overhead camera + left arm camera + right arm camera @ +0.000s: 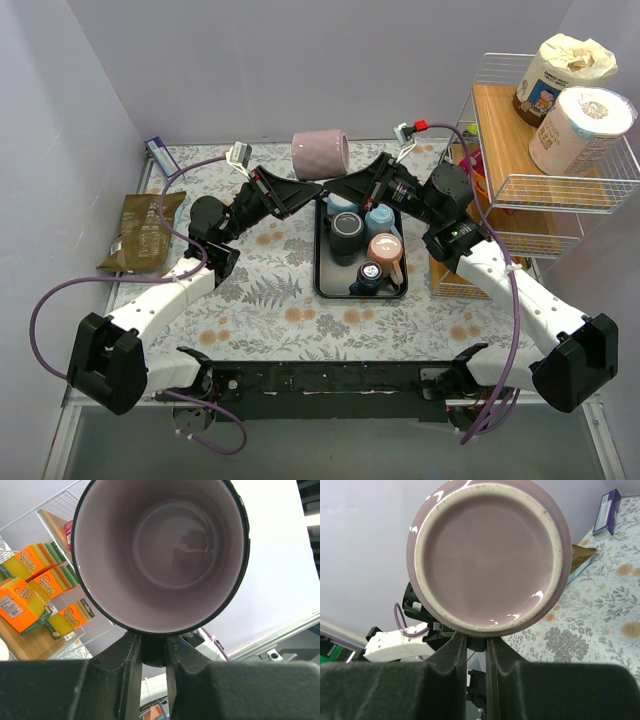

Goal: Turn the mug right side up

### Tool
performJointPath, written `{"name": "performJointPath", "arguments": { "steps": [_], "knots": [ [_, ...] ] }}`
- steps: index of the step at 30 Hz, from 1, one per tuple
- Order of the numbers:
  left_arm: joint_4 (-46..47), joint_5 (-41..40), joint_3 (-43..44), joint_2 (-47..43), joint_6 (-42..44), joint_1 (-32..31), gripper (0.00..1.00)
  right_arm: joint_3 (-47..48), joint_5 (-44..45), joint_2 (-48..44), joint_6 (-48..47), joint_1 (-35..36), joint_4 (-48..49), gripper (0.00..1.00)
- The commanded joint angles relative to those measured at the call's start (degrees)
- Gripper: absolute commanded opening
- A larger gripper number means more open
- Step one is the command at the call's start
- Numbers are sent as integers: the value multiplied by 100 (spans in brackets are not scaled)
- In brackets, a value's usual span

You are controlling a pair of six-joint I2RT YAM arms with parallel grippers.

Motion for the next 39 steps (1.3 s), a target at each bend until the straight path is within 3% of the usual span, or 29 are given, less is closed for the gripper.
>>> {"name": "performJointPath", "arguments": {
  "steps": [1, 2, 3, 4, 11, 14, 18, 22, 24, 29, 39],
  "knots": [
    [-57, -283, 219, -298, -799, -18, 0, 44, 151, -98, -512, 41, -520, 15],
    [-171, -318, 254, -333, -650, -26, 0, 53, 160, -98, -529, 41, -548, 21],
    [-468, -362, 289, -368, -570, -27, 0, 53, 195, -107, -521, 41, -601, 36],
    [-619, -389, 368, -429, -474, -18, 0, 45, 248, -124, -529, 41, -680, 41],
    [-1963, -1021, 622, -790, 124, -9, 0, 176, 433, -63, -529, 41, -1347, 64],
    [-2806, -1302, 999, -817, 607, 35, 0, 185, 617, -89, -582, 32, -1726, 68],
    [-5086, -2119, 1947, -650, 2002, 79, 0, 281, 872, -133, -740, 32, -2427, 70],
    [-6796, -3724, 2784, -273, 3462, 88, 0, 343, 1144, -203, -907, 32, -3088, 70],
    [-7419, -4096, 2987, -44, 4131, 201, 0, 352, 1206, -239, -960, 32, -3333, 70],
    [-7643, -4660, 2979, 387, 5028, 649, 0, 317, 1355, -361, -1065, 24, -3607, 69],
    [-7089, -5135, 2645, 1185, 6496, 1555, 0, 554, 1637, -450, -1303, -3, -4406, 67]
  ]
}}
